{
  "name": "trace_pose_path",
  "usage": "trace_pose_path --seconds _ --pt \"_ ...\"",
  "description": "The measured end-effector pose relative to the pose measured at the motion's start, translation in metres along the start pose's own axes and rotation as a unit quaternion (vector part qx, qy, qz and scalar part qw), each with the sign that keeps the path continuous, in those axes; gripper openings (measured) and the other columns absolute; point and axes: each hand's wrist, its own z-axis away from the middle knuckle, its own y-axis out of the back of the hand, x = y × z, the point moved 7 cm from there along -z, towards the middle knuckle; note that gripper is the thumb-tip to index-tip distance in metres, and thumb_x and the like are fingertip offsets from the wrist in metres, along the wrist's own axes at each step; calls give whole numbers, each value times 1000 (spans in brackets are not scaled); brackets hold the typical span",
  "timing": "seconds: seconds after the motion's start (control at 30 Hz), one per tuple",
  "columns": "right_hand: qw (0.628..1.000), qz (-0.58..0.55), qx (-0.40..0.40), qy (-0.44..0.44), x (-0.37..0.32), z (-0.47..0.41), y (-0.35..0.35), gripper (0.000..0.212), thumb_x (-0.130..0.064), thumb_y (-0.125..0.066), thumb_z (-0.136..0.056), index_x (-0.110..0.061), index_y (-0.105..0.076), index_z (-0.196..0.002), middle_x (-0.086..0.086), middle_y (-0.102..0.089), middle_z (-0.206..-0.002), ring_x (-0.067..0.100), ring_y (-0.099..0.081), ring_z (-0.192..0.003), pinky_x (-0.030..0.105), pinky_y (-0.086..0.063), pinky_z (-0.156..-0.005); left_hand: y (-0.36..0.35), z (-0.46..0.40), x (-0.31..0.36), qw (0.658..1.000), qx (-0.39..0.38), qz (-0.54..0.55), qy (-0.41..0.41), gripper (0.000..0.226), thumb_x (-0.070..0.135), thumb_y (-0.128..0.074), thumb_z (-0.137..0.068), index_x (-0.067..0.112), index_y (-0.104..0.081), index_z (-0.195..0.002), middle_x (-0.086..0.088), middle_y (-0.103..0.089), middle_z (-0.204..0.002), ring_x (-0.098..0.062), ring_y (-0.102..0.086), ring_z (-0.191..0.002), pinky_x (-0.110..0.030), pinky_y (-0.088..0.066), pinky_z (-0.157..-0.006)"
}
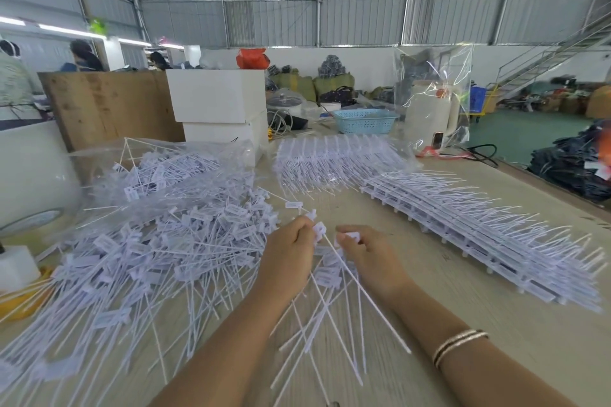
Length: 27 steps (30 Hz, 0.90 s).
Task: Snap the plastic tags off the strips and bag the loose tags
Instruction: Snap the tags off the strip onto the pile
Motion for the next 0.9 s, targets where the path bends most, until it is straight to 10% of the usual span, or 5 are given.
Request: trace_pose_path --seconds 0.1,0.27,0.4,0.53,0.9 --pt "998 57 -9 4 -2 2 -2 51 -37 -52 -95 -28 -37 -143 -6 -53 -119 12 -48 -113 35 -38 -102 -4 1 2 990 -30 -128 -46 20 11 -42 -91 7 -48 -73 -5 -44 -59 -16 -33 -49 -31 -27 -52" --pt "997 -29 -10 71 -21 9 1 32 -32 -45 -98 -26 -61 -71 -7 -57 -78 9 -53 -80 38 -40 -86 -15 8 16 960 -53 -237 -140 11 21 -40 -96 23 -45 -87 12 -44 -74 -5 -44 -64 -23 -31 -55" --pt "996 -43 -29 76 -25 9 -3 33 -27 -49 -97 -10 -69 -77 7 -66 -76 11 -58 -71 33 -44 -81 -10 7 16 968 -17 -214 -133 19 25 -43 -96 22 -47 -115 11 -48 -98 -3 -49 -74 -24 -42 -64" --pt "983 -176 -26 36 -19 9 6 32 -21 -46 -98 -5 -68 -82 2 -69 -80 -2 -61 -70 6 -42 -66 0 3 16 943 31 -300 -139 26 33 -36 -99 21 -50 -82 9 -50 -68 -13 -49 -59 -28 -29 -56" --pt "962 -255 -84 54 -17 10 -5 22 -11 -57 -92 -13 -62 -70 8 -61 -71 21 -57 -69 33 -45 -69 -4 3 15 928 18 -337 -155 37 41 -31 -98 22 -41 -68 8 -40 -59 -16 -41 -61 -32 -32 -72"
